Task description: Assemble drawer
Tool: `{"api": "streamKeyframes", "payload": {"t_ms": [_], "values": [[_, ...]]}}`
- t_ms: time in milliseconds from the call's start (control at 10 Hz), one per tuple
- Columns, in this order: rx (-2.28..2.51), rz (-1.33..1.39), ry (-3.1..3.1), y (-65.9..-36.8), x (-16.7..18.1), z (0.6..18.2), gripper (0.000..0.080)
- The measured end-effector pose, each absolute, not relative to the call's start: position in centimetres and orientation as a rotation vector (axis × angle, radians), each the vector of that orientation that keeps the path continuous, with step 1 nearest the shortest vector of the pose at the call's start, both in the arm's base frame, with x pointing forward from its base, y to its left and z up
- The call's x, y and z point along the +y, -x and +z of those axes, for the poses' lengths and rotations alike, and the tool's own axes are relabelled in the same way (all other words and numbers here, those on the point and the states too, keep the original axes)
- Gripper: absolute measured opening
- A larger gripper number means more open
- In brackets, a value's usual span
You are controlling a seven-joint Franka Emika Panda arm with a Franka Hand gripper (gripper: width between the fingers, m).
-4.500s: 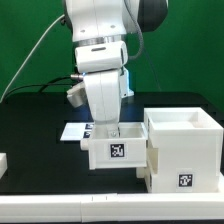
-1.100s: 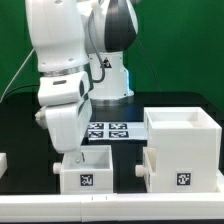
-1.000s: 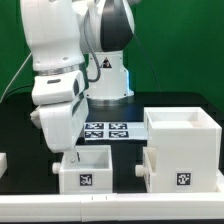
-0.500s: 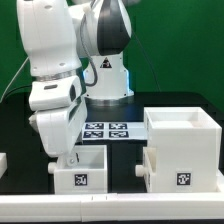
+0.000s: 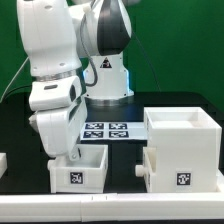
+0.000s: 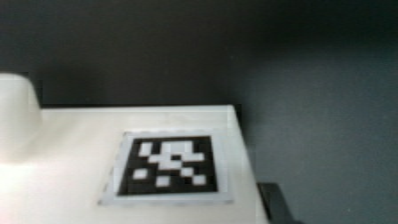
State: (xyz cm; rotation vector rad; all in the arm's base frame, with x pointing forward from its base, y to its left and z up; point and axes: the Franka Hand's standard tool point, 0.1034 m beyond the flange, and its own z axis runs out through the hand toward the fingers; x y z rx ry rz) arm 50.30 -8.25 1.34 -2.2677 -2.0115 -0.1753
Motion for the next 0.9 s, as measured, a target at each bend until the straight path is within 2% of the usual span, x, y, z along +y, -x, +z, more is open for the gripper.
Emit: {"api": "streamKeyframes", "payload": {"t_ms": [200, 300, 500, 600, 700, 900], "values": [[-2.038, -0.192, 2.271, -50.9, -7.9, 2.6, 0.0037], [-2.064, -0.204, 2.272, -51.3, -7.6, 3.8, 0.0037], [-2.095, -0.185, 2.288, -52.7, -5.5, 7.6, 0.0037], [-2.114, -0.201, 2.284, -53.0, -4.7, 8.1, 0.0037], [-2.086, -0.205, 2.301, -52.2, -5.0, 7.3, 0.0038], [-2.084, -0.195, 2.297, -52.1, -5.1, 7.1, 0.0038]]}}
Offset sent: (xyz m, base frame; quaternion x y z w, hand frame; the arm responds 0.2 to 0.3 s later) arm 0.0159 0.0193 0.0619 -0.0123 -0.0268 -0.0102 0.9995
